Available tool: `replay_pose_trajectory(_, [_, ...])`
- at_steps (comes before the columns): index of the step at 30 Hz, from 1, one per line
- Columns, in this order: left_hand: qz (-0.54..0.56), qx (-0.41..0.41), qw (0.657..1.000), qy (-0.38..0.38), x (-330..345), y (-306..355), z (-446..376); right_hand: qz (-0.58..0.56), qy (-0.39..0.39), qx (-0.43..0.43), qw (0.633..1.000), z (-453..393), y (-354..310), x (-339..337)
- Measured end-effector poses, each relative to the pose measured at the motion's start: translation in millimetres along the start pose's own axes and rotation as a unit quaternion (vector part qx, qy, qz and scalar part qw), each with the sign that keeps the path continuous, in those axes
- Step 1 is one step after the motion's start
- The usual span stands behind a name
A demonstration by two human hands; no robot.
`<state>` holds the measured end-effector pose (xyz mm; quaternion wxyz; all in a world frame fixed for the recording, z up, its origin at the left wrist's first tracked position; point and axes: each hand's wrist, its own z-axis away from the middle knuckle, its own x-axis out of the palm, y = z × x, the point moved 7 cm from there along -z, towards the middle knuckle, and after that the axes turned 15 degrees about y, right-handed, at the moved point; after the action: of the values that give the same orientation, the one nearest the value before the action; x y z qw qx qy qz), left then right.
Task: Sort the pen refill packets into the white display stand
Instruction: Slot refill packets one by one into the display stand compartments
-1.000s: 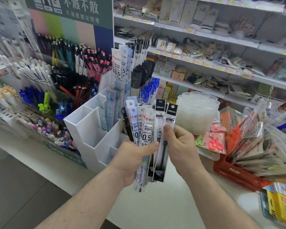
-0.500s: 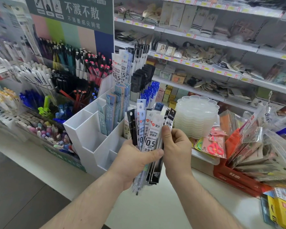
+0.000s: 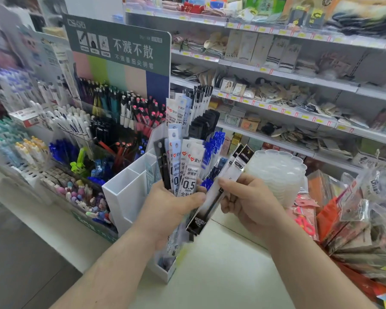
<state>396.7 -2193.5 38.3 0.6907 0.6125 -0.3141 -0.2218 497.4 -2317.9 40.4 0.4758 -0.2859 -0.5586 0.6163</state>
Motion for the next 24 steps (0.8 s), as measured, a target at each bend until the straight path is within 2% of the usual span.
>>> replay_pose_trajectory(4, [0.037, 0.025, 0.997, 0.071, -26.0, 22.1, -15.1, -0.069, 0.134, -0.016, 0.989, -21.7, -29.7, -20.6])
replay_pose_trajectory(9, [0.064, 0.044, 0.992, 0.102, -38.7, 39.8, -26.2, -0.023, 0.189, -0.109, 0.976, -48.0, -73.2, -13.9])
replay_pose_trajectory(15, [0.070, 0.035, 0.993, 0.092, -37.2, 43.6, -33.1, 0.124, 0.212, -0.232, 0.941, -75.1, -120.4, 18.5])
replay_pose_trajectory(18, [0.064, 0.038, 0.993, 0.094, -38.9, 44.8, -37.2, 0.183, 0.203, -0.235, 0.933, -95.2, -124.6, 34.7])
replay_pose_trajectory(24, [0.052, 0.047, 0.994, 0.085, -39.7, 46.3, -43.6, 0.223, 0.213, -0.222, 0.925, -125.1, -124.9, 56.8])
